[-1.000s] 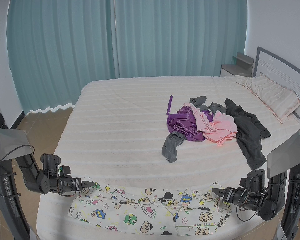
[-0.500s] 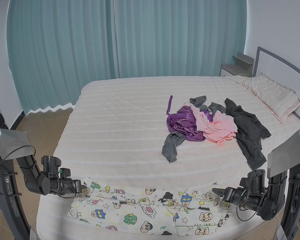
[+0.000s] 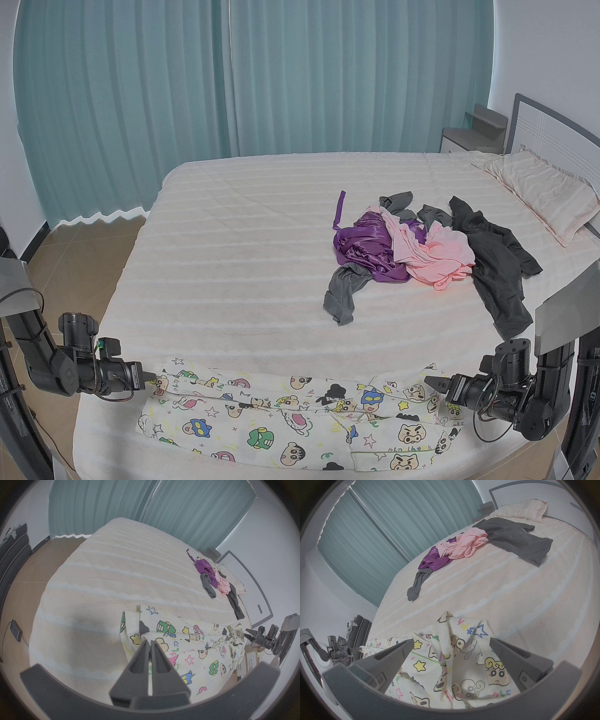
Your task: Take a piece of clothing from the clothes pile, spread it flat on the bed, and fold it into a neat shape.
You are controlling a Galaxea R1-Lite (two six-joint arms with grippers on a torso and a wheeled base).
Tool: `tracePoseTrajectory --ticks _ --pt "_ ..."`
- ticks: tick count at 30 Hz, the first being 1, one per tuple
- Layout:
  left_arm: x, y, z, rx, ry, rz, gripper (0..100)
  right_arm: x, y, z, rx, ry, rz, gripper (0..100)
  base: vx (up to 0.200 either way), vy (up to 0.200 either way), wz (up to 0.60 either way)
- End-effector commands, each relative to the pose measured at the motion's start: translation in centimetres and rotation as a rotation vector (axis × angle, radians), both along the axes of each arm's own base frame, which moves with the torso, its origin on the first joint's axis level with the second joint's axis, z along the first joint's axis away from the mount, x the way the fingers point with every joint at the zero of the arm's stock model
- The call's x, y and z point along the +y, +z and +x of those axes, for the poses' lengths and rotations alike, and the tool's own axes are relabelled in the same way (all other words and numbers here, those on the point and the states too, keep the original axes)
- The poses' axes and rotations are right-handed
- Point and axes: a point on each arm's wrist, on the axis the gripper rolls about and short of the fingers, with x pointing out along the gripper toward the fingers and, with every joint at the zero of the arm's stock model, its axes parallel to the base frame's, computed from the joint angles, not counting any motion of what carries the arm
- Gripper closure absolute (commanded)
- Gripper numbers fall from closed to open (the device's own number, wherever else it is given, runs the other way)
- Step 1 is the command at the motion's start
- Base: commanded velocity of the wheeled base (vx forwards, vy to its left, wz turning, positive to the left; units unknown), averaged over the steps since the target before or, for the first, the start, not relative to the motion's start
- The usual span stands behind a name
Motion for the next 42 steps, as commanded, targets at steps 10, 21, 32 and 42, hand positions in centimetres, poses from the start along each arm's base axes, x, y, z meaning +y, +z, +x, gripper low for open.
tracePoseTrajectory --ticks 10,21,32,42 --pt "0.7 -1.8 -1.6 0.085 0.004 0.000 100 0.1 0.0 0.1 -0.008 0.002 0.003 0 0.000 0.000 0.00" --pt "1.2 -2.7 -2.0 0.091 0.033 0.000 0 0.1 -0.1 0.1 -0.005 0.003 0.002 0 0.000 0.000 0.00" --pt "0.5 -0.4 -0.8 0.071 0.194 -0.155 0 0.2 -0.2 0.0 -0.004 0.005 0.000 0 0.000 0.000 0.00" --pt "-2.1 -4.3 1.3 0.095 0.248 0.011 0 0.1 -0.2 0.0 -0.004 0.004 0.000 0 0.000 0.000 0.00"
